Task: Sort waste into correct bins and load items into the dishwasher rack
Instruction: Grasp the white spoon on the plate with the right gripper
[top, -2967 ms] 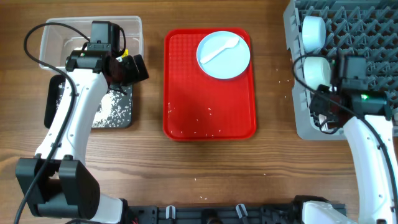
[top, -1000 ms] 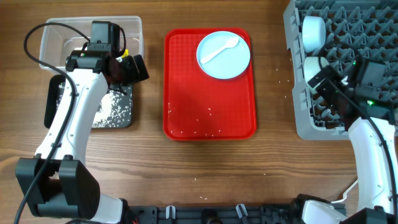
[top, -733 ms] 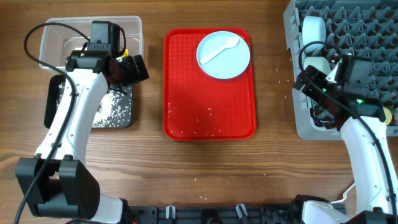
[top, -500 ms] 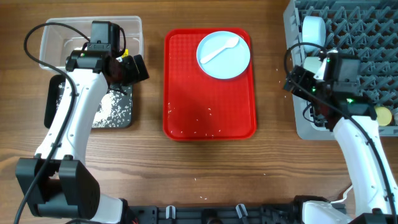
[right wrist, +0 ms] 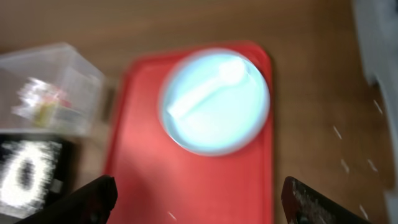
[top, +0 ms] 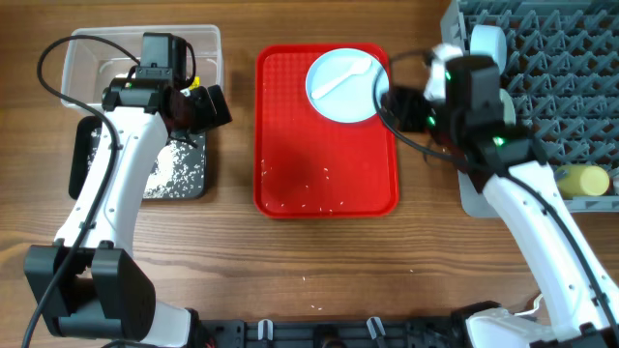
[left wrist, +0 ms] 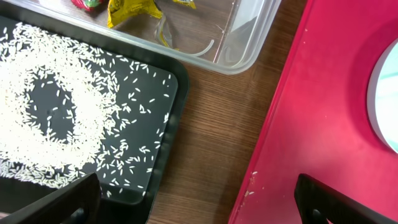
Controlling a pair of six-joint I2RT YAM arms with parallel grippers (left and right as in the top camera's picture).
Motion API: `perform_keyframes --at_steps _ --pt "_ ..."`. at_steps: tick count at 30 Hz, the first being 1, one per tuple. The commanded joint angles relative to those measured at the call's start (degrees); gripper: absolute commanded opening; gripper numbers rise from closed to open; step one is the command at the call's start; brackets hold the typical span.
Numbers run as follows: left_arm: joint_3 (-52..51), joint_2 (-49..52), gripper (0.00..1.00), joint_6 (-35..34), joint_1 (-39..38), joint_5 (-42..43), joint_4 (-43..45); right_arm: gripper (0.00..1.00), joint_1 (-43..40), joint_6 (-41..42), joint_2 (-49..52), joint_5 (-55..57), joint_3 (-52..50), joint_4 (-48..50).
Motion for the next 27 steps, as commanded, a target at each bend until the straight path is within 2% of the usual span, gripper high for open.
perform_keyframes --at_steps 1,3,5,9,12,15,19,20,21,22,27 --pt "0.0 0.5 1.0 -0.5 0.3 -0.1 -0.1 0.87 3.0 -0.7 7.0 -0.7 9.1 3.2" --pt "0.0 0.5 1.0 -0.5 0.3 -0.1 -0.1 0.88 4.2 1.5 14.5 -1.0 14.5 7.6" --pt "0.0 0.5 1.0 -0.5 0.3 -0.1 -0.1 0.94 4.3 4.3 23.4 -3.1 20.9 9.8" --pt "0.0 0.5 1.0 -0.5 0.3 -0.1 -0.1 0.94 4.3 10.5 42.2 -10.2 35.3 12.7" --pt "0.0 0.5 1.0 -0.5 0.3 -0.1 -0.1 0.9 4.4 16.3 51.3 -7.1 41.9 12.9" --pt "0.0 0.5 1.0 -0.5 0.3 -0.1 -0.1 0.87 4.5 22.1 55.1 1.0 42.1 12.9" --pt "0.0 0.5 1.0 -0.5 0.3 -0.1 -0.1 0.85 5.1 23.1 57.1 6.7 42.0 9.7" --pt "0.0 0.5 1.0 -0.5 0.3 -0.1 -0.1 0.88 5.2 23.3 57.2 8.8 42.0 8.1" --pt "0.0 0.5 1.0 -0.5 0.3 -0.1 -0.1 0.97 5.3 23.4 57.2 10.0 42.0 7.1" --pt "0.0 0.5 1.0 -0.5 0.3 -0.1 -0.1 1.0 5.3 24.3 57.2 11.0 42.0 5.8" --pt "0.0 0.5 1.0 -0.5 0.3 -0.1 -0.1 1.0 6.3 28.2 57.9 12.1 42.0 1.8"
